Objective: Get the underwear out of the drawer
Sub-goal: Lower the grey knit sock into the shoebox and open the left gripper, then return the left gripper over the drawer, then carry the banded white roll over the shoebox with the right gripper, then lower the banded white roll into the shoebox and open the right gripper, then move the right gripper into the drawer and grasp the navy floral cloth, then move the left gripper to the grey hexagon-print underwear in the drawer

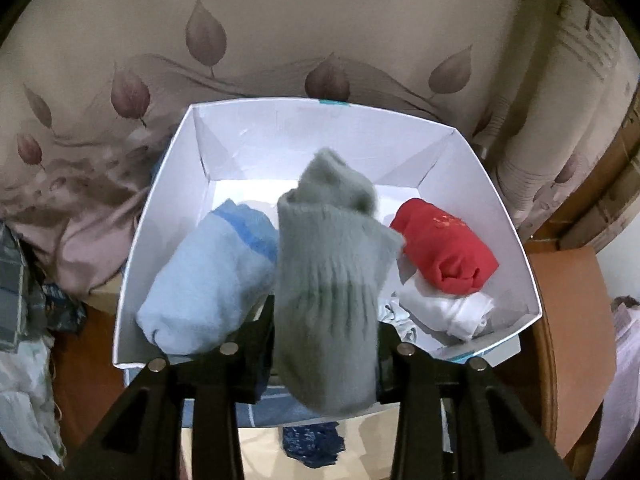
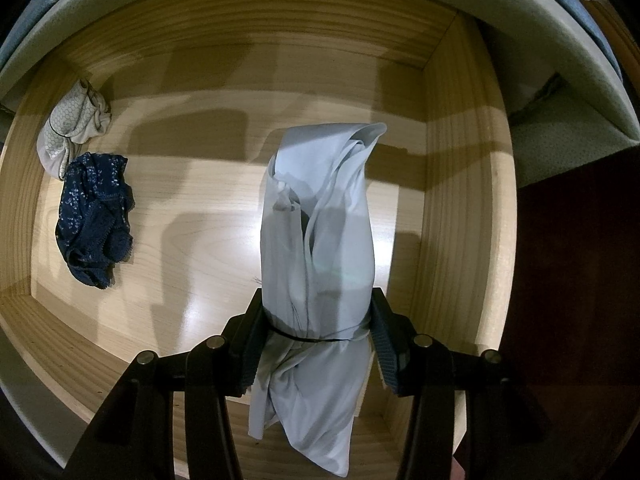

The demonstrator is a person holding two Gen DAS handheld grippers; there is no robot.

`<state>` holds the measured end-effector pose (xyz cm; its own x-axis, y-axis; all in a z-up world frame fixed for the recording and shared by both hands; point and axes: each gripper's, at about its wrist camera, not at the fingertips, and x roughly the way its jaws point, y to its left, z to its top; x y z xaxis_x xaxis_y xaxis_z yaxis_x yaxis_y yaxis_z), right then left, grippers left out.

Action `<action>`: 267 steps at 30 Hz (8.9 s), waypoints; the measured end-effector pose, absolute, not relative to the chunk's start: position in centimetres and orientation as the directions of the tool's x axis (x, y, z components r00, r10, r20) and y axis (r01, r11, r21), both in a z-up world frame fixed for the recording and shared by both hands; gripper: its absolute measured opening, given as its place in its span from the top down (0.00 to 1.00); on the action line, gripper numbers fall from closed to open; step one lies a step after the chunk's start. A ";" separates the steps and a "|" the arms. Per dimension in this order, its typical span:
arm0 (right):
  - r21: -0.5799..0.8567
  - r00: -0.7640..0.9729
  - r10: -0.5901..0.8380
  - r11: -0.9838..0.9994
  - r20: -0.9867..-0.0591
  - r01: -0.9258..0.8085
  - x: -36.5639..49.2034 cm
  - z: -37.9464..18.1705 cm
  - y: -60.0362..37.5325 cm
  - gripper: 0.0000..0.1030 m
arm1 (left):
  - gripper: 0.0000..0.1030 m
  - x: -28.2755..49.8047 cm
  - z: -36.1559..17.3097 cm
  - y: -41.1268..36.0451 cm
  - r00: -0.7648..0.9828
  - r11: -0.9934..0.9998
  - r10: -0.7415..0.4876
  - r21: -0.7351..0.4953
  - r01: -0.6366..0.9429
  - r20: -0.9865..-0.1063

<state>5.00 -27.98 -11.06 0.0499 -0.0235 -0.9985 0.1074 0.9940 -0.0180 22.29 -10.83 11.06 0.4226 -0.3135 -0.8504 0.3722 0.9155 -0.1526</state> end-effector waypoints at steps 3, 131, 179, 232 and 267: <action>-0.018 0.050 -0.023 0.994 -0.998 0.108 5.0 -11.1 -28.0 0.56 | 0.61 22.6 10.1 -11.3 0.388 0.921 -0.283 -0.134 0.367 -0.877; -0.003 0.501 -0.065 0.992 -0.863 0.123 22.9 10.4 -23.3 0.48 | 0.45 8.6 -2.9 2.4 0.490 0.998 0.025 0.053 0.041 -0.871; 0.054 0.179 0.133 0.920 -0.975 -0.388 10.9 -7.2 -10.9 0.68 | 0.45 8.5 -2.6 5.9 0.460 0.997 0.000 -0.036 -0.070 -0.888; -0.032 -0.161 0.010 0.965 -0.987 0.261 5.1 -12.6 -28.6 0.68 | 0.45 9.0 -3.4 4.2 0.436 1.000 -0.007 0.002 0.020 -0.900; 0.013 -0.131 0.048 0.967 -0.990 0.255 3.5 -14.7 -28.1 0.70 | 0.45 12.2 -8.3 -7.6 0.554 0.707 0.088 0.443 0.551 -0.828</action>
<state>3.51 -28.15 -14.74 -0.1308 0.0482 -0.9902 0.2555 0.9667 0.0133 12.19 -7.57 -8.28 0.5535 0.0877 -0.8282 0.5512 0.7068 0.4433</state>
